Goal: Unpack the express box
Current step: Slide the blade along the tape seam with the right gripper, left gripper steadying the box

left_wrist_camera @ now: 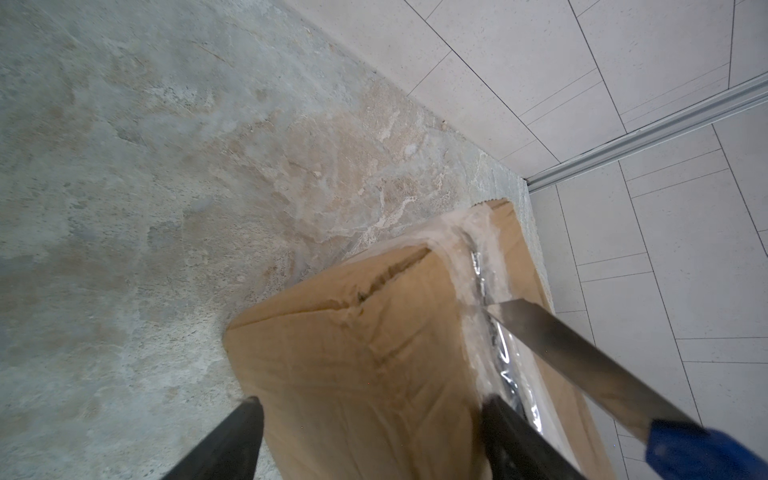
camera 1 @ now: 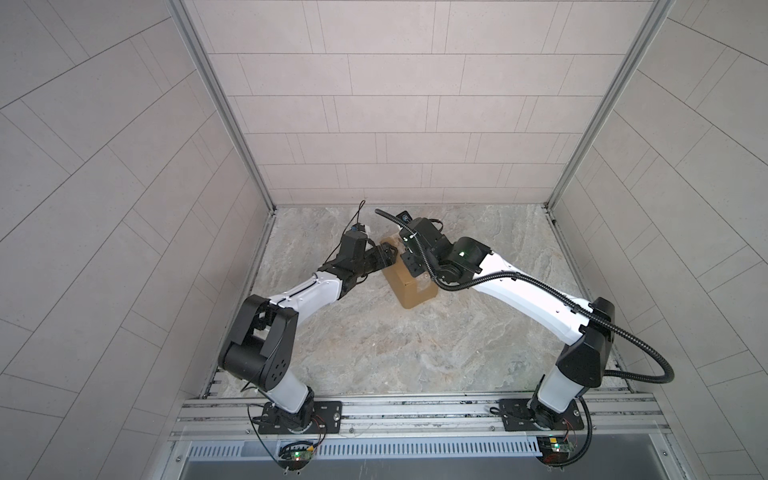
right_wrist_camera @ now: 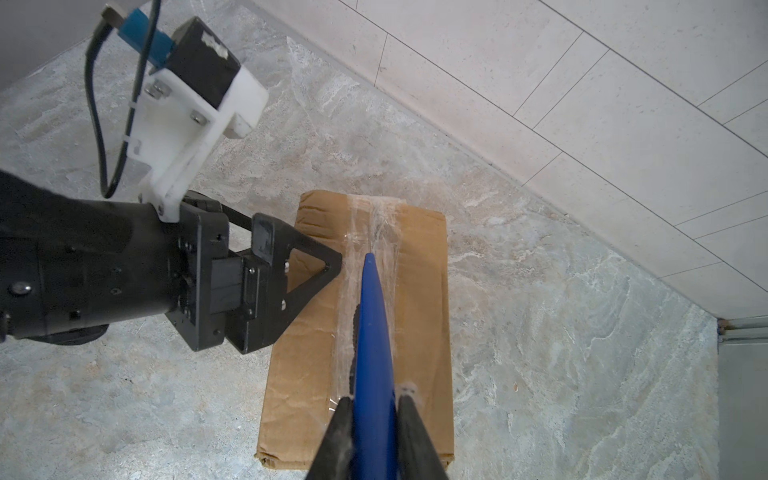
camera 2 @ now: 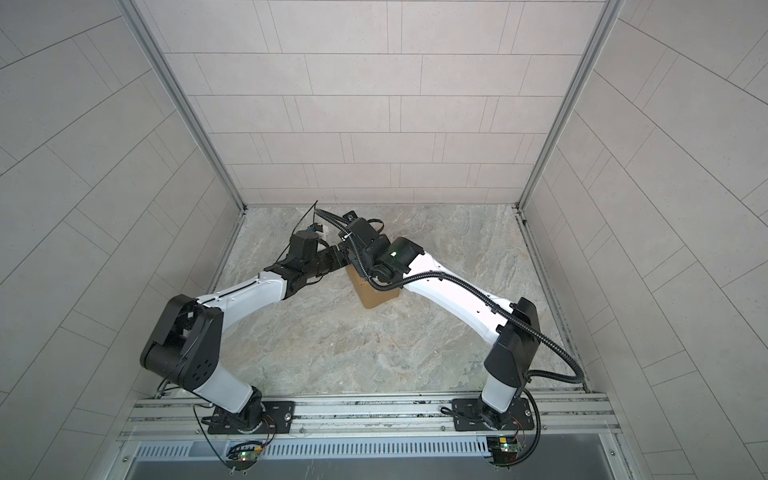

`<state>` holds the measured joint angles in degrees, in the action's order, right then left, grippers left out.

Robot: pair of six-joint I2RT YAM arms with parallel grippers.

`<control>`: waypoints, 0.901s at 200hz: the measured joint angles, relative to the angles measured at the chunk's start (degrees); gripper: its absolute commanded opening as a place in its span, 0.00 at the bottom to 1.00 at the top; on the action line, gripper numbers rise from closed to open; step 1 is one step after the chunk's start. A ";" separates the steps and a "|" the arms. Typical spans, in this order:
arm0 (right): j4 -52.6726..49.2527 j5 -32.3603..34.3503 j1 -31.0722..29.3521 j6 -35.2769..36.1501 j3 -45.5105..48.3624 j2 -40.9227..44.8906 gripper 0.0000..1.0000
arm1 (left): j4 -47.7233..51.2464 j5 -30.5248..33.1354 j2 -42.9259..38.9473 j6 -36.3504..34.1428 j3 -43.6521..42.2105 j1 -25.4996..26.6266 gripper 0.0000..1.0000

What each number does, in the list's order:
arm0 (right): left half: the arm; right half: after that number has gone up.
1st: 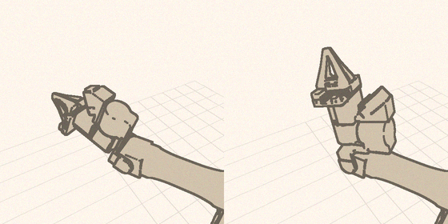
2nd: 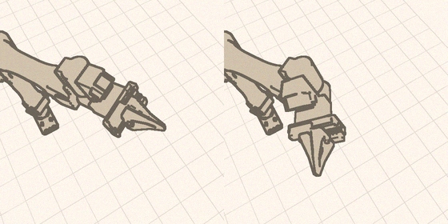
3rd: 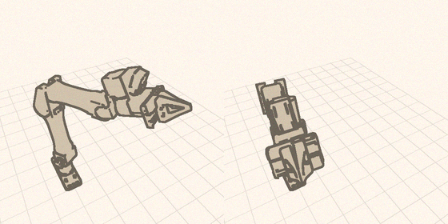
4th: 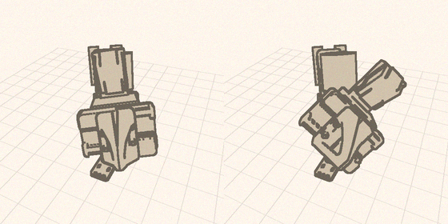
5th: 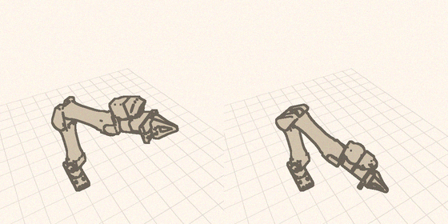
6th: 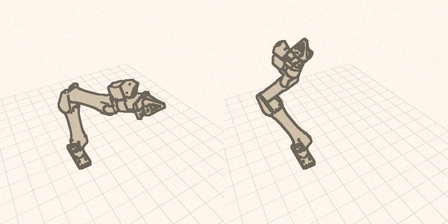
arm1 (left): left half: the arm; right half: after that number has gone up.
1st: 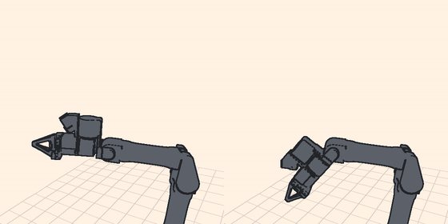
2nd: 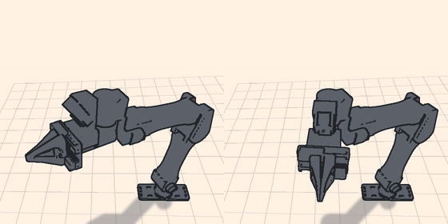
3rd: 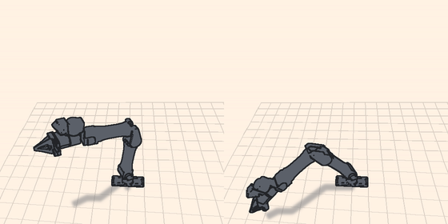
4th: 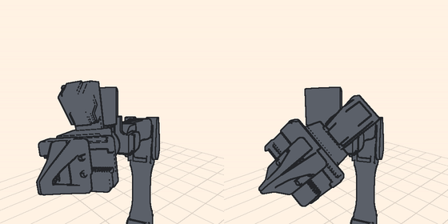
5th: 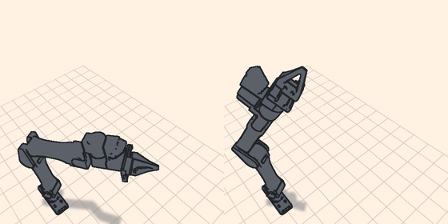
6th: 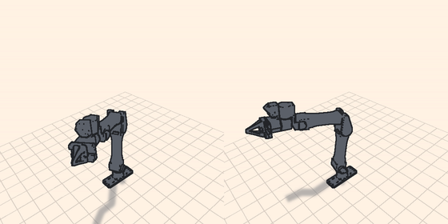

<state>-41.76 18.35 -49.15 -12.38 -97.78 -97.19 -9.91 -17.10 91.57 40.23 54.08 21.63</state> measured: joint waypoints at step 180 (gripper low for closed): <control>0.98 1.55 -0.74 0.04 3.85 1.62 0.00 | -0.17 0.26 0.00 0.24 -0.22 0.04 0.82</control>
<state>-40.77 19.90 -49.89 -12.34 -93.93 -95.57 -10.09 -16.84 91.57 40.47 53.87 21.67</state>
